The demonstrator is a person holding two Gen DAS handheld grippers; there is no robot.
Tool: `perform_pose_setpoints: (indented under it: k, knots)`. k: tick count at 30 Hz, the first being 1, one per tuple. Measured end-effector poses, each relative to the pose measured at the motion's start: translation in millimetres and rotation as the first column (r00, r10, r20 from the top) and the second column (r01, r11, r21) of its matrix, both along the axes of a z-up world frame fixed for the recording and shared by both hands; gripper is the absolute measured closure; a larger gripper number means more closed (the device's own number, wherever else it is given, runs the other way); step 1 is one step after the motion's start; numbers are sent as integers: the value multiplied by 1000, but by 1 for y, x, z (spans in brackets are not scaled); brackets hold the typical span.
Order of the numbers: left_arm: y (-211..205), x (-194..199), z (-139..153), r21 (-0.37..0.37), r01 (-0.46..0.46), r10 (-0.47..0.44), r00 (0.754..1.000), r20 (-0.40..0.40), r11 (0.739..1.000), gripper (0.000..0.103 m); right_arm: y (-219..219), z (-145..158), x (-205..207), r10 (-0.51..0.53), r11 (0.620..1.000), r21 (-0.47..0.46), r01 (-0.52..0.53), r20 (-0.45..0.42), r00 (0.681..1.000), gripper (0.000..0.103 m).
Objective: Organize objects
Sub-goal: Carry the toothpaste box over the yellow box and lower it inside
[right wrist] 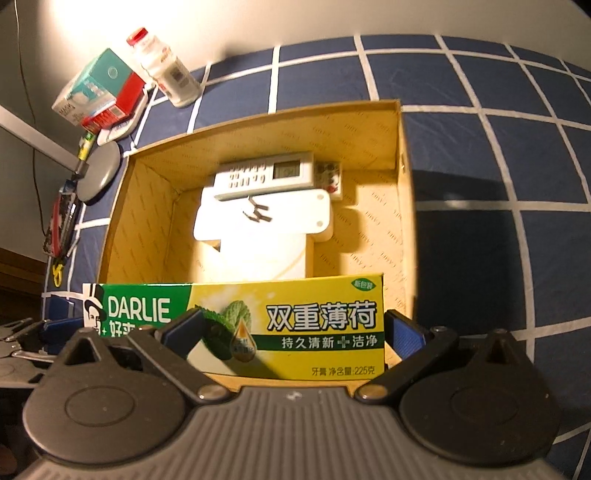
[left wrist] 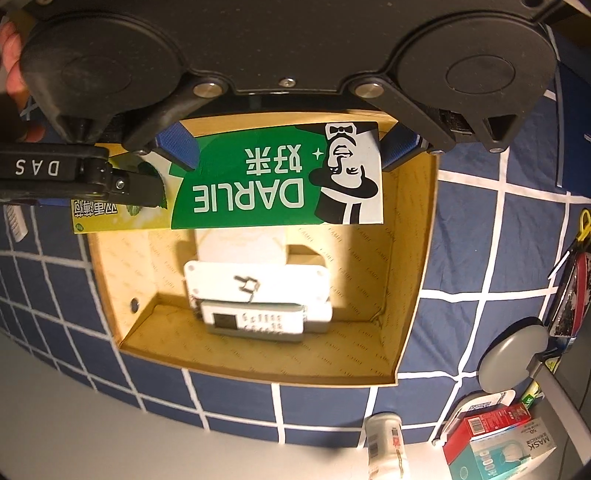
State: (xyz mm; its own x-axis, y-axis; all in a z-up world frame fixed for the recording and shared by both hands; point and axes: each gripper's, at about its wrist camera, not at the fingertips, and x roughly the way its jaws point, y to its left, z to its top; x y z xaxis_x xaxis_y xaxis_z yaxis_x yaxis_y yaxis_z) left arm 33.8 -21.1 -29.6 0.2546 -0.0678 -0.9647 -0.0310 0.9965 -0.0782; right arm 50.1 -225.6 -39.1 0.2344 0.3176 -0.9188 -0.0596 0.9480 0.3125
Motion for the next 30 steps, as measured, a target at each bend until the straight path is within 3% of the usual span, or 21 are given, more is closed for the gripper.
perform_pose_setpoints:
  k: [16,30]
  knots:
    - [30,10,-30,25,13,-11,996,-84,1000,0,35,-35,7,-16,1000,-20,14,-85,996,0]
    - [27,19,-53,43,22,-16,989,-146,999,0,39,-59,15,-29,999,-37,25,-135,990,0]
